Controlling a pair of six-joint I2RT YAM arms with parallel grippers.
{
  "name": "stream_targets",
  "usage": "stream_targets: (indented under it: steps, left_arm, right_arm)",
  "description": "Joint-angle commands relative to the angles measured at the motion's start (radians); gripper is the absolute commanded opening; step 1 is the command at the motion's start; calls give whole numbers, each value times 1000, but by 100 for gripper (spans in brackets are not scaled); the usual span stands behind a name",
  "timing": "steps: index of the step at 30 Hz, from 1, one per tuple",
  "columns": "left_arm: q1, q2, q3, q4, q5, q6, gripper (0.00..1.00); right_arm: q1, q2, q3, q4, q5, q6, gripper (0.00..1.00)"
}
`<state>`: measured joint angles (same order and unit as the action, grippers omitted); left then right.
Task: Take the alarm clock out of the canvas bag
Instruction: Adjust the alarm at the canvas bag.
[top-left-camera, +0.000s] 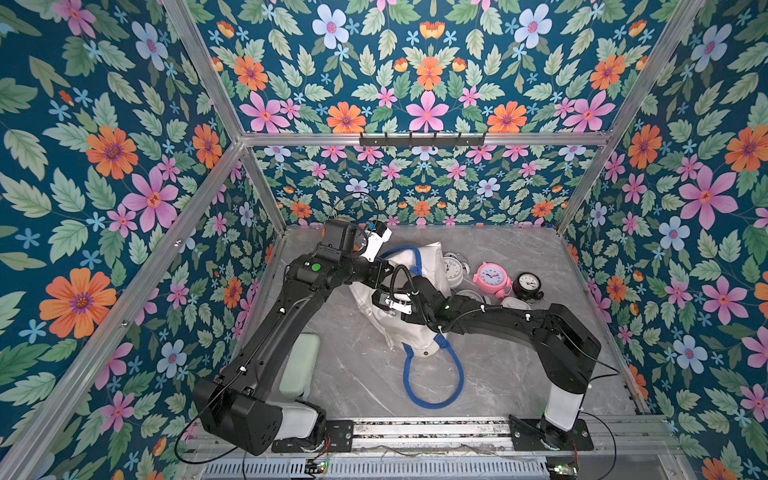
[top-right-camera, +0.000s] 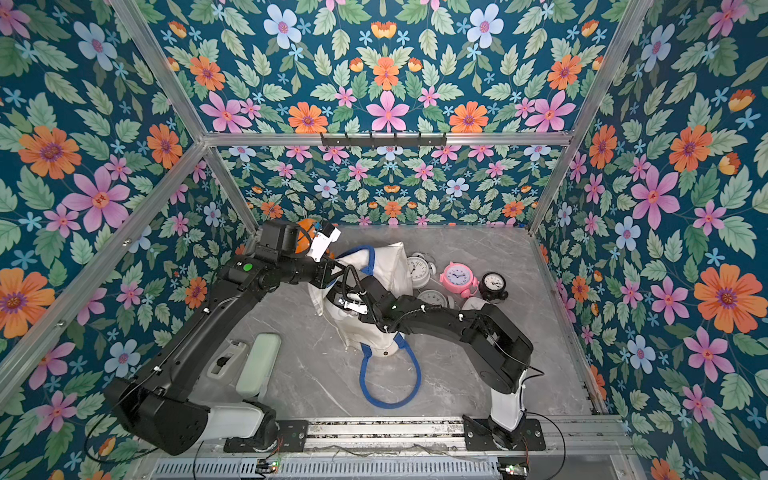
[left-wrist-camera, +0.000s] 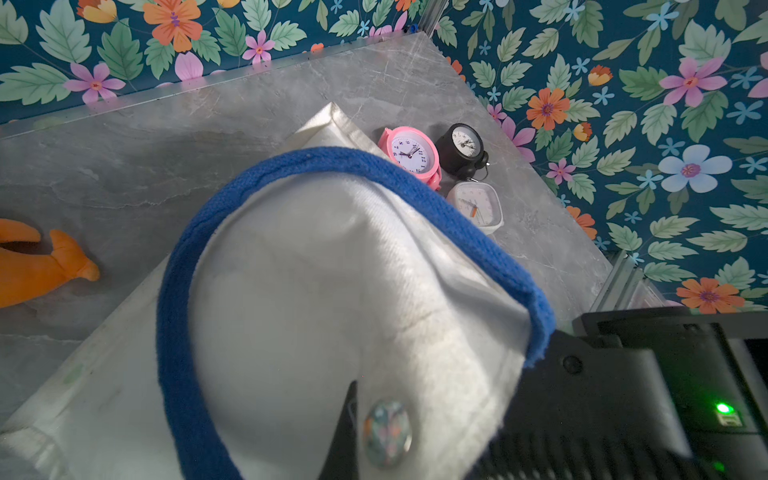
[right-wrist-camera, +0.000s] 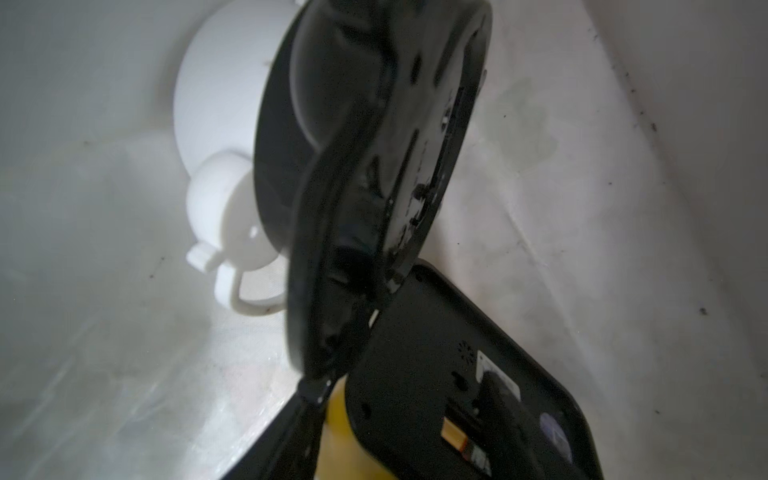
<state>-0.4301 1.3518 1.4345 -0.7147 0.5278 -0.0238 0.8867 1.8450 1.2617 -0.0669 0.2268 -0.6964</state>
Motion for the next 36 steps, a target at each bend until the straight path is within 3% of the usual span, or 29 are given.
stream_targets:
  steps: [1,16,25,30,36]
  left_arm:
    - [-2,-8,8,33,78,-10,0]
    - [-7,4,1,63,96,-118,0]
    - [-6,38,-6,147,130,-348,0]
    - [-6,42,-22,216,133,-545,0]
    - [3,48,11,203,126,-701,0]
  right_arm:
    - [-12,9,44,-25,-13,60,60]
    - [-55,36,139,-80,-52,214,58]
    - [-89,41,139,-93,-89,230,57]
    - [-97,21,145,-124,-117,244,56]
    - [-100,-15,169,-212,-185,237,56]
